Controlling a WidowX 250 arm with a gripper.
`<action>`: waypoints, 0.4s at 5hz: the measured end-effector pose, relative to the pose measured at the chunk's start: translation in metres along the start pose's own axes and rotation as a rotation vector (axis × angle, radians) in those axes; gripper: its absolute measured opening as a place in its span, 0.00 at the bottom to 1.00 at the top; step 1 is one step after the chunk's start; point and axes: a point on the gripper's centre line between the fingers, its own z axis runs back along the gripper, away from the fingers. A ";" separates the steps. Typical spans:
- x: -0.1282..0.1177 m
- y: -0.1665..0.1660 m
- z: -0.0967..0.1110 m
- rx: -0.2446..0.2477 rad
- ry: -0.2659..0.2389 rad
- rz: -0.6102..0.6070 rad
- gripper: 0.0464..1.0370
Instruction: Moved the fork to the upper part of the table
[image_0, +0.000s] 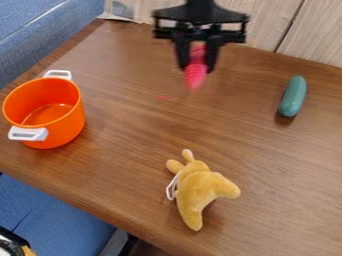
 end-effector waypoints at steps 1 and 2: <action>0.017 -0.019 -0.011 -0.007 0.009 -0.020 0.34; 0.034 -0.034 -0.024 -0.028 0.003 -0.039 0.34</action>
